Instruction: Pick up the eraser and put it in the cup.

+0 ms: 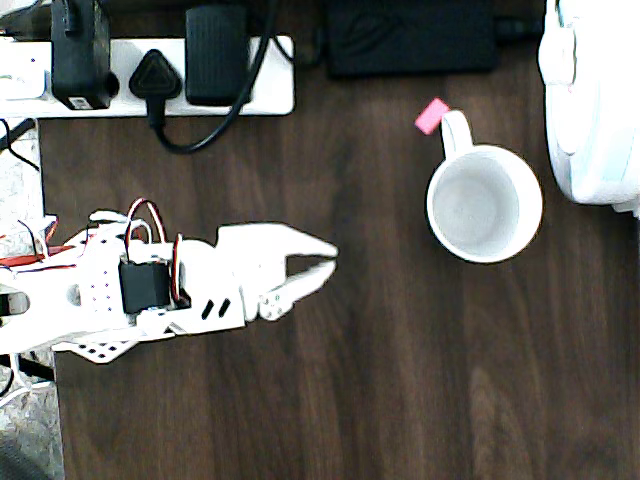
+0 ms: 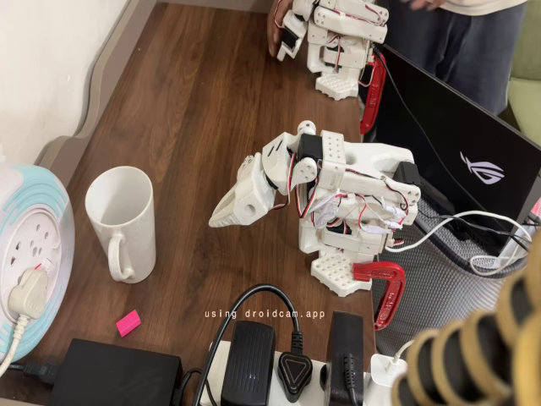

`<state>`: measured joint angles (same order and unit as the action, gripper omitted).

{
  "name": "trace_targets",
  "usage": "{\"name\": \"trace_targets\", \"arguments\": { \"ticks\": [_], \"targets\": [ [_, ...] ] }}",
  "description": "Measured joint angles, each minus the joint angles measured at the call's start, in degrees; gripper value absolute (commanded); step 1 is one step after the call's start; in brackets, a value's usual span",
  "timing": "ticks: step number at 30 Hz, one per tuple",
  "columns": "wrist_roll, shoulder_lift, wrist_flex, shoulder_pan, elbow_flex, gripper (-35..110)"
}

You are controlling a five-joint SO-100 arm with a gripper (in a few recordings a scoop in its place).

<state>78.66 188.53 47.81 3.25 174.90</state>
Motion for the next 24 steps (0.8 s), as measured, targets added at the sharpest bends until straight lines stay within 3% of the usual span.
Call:
{"name": "trace_targets", "arguments": {
  "ticks": [6, 10, 15, 24],
  "targets": [
    [7.12, 0.00, 0.00, -1.85, 0.00, 0],
    [7.29, -1.93, -4.75, 0.79, -0.53, 10],
    [7.29, -22.06, -15.21, 9.14, -9.93, 15],
    [7.29, -62.58, -18.11, 14.50, -35.24, 16]
  ]
}}
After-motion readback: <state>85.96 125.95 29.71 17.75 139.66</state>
